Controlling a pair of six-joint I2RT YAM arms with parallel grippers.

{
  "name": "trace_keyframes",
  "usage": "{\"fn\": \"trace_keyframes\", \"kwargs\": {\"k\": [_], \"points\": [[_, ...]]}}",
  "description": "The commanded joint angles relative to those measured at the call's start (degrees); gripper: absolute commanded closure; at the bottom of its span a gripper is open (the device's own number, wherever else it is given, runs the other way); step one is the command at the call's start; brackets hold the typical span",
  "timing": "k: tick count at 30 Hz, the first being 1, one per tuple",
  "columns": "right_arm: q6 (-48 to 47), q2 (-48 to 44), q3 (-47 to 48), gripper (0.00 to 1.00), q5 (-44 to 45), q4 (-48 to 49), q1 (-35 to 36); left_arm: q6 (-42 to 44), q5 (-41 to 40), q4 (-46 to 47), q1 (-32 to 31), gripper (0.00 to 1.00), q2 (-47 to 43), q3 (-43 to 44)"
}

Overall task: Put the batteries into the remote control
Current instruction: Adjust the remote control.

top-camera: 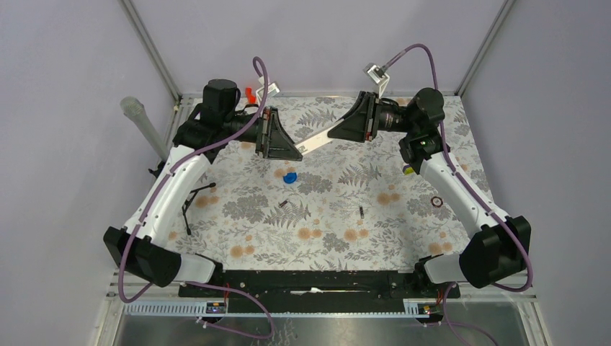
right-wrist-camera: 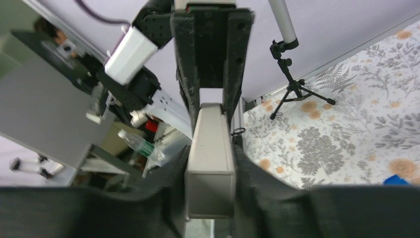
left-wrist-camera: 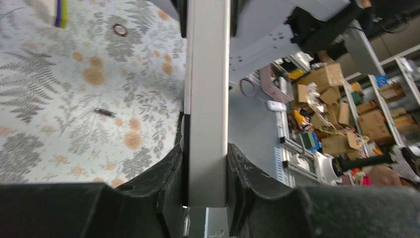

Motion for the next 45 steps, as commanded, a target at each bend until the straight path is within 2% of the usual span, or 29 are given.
{"fn": "trace_keyframes", "kwargs": {"k": [1,2,4,5,6,9,11,13,17,19,21,25,30,36,39,45], "points": [[1.54,0.38,1.24,0.75,1.96,2.4,-0.04,1.43,0.76,3.06,0.02,0.86,-2.14,0.79],[2.05,0.37,1.28,0.82,2.89,2.14,-0.02,1.35,0.24,3.05,0.05,0.67,-2.27,1.1],[4.38,0.34,1.19,0.91,5.42,2.37,-0.06,1.25,-2.17,2.98,0.1,0.32,-2.64,1.61],[6.07,0.21,0.99,0.92,7.51,2.39,-0.04,1.15,-4.61,2.97,0.2,0.2,-3.07,1.84],[7.78,-0.11,0.79,0.93,9.8,1.9,-0.04,1.17,-7.94,3.01,0.23,0.12,-3.65,1.94],[12.3,-1.02,0.98,0.94,17.37,-3.95,-0.14,0.23,-20.29,7.27,0.29,0.02,-6.97,-0.15],[16.64,-1.55,0.87,0.94,21.61,-7.36,-0.21,-1.19,-27.3,14.04,0.33,0.01,-10.4,-4.27],[22.65,-1.37,0.53,0.94,23.97,-9.78,-0.32,-2.92,-32.3,25.35,0.32,0.01,-14.23,-9.81],[27.55,-0.94,1.73,0.96,24.17,-12.82,-0.3,-3.92,-34.08,52.09,0.23,0.01,-20.44,-23.86],[27.71,-1.5,2.73,0.97,25.37,-16.27,-0.3,-2.99,-34.17,60.27,0.23,0.01,-21.34,-28.33],[28.41,-1.9,3.65,0.98,25.74,-18.17,-0.32,-1.86,-33.54,62.99,0.23,0.01,-20.82,-29.17],[32.33,-2.32,3.76,0.98,24.34,-17.41,-0.32,-1.21,-27.24,59.93,0.32,0.02,-16.57,-24.27],[36.26,-2.7,2.75,0.98,21.92,-13.34,-0.3,-10.74,-14.63,58.05,0.35,0.06,-10.54,-17.69],[39.58,-2.28,1.72,0.97,20.15,-9.81,-0.32,-17.16,-11.55,70.52,0.94,0.1,-11.5,-23.53],[40.96,-1.85,1.39,0.98,19.51,-7.38,-0.28,-19.94,-10.44,71.55,1.54,0.17,-10.31,-23.1],[41.43,-1.35,1.15,1.0,18.65,-5.54,-0.32,-31.12,-9.97,82.77,3.94,0.31,-7.04,-23.68]]}}
